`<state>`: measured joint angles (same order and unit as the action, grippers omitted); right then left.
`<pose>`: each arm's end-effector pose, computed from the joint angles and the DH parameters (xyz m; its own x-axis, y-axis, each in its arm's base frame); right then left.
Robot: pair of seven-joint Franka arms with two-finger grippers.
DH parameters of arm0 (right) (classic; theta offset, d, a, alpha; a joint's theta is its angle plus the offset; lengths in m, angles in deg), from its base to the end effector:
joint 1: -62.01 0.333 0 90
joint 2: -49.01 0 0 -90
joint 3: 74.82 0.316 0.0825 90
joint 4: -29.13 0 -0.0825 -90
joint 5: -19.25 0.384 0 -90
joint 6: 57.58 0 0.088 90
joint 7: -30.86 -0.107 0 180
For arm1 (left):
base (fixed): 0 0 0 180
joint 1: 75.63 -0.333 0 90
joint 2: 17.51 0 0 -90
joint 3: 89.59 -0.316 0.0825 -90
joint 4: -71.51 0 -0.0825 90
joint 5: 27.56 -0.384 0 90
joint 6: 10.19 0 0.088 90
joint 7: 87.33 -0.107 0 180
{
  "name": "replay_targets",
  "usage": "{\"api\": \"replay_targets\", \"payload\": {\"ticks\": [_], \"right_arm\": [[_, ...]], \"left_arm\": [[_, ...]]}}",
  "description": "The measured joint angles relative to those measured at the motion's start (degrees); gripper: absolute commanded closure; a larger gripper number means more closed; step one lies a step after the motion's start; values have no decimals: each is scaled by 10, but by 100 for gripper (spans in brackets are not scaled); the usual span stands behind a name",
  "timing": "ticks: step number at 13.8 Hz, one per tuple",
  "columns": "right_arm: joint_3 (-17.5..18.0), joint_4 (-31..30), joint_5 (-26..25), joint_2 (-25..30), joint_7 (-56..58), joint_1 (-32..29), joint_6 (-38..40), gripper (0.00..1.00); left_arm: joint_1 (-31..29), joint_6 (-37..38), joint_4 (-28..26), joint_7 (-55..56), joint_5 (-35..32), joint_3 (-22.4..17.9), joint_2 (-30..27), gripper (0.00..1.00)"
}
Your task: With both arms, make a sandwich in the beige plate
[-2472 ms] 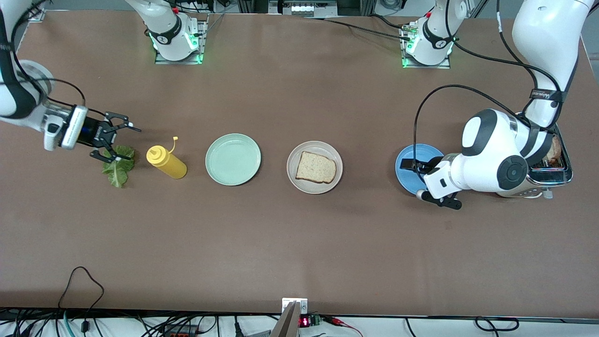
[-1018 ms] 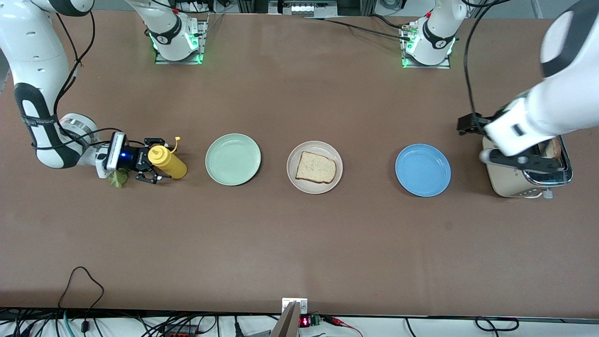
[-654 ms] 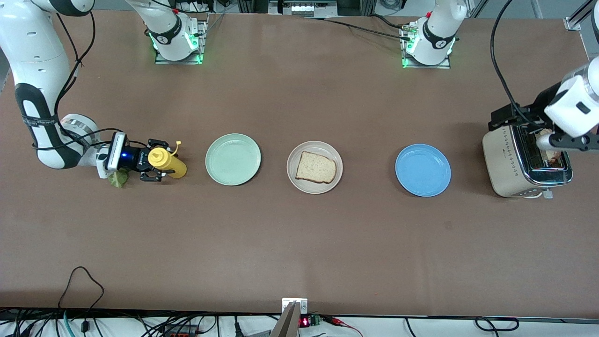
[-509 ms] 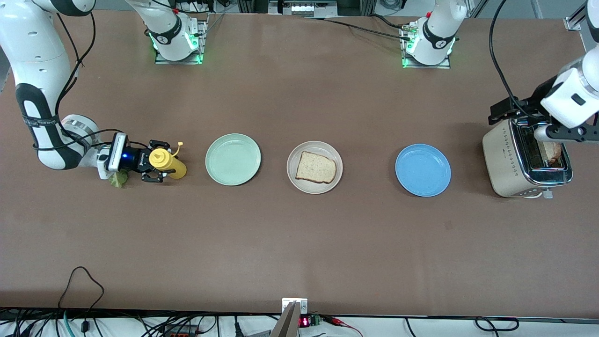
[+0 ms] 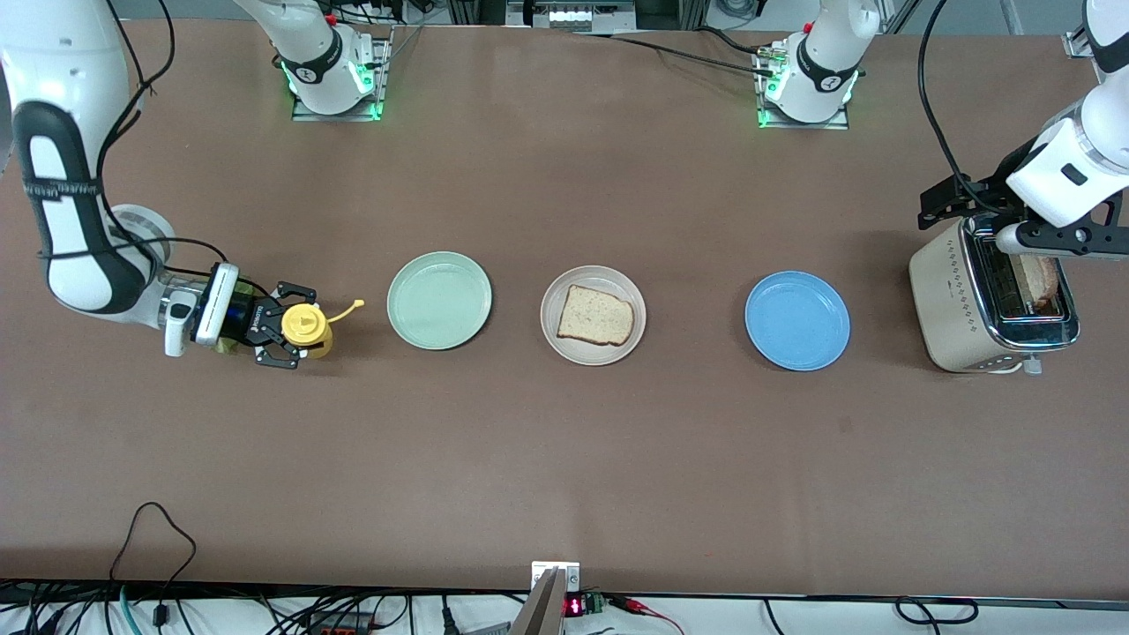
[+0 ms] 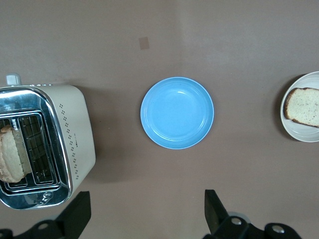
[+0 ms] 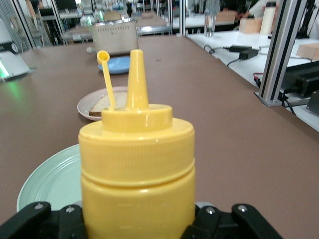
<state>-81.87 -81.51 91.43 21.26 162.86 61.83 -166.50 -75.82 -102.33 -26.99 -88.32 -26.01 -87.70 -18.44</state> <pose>0.6022 -0.0036 0.2370 0.1101 0.4753 0.8729 0.9891 -0.1390 -0.0490 0.5460 -0.0191 0.5667 0.9945 -0.0457 -0.0942 -0.0433 -0.9987 0.0279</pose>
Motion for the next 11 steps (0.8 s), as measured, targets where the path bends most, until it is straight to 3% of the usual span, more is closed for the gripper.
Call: {"api": "replay_targets", "payload": {"ticks": [6,9,11], "right_arm": [[0,1,-118,63,-182,126,-174,71],[1,17,-218,74,-310,197,-244,71],[1,36,-313,75,-415,235,-269,71]], "left_arm": [[0,-1,-2,-4,-1,-4,0,0],[0,-1,-2,-4,-1,-4,0,0],[0,-1,-2,-4,-1,-4,0,0]]}}
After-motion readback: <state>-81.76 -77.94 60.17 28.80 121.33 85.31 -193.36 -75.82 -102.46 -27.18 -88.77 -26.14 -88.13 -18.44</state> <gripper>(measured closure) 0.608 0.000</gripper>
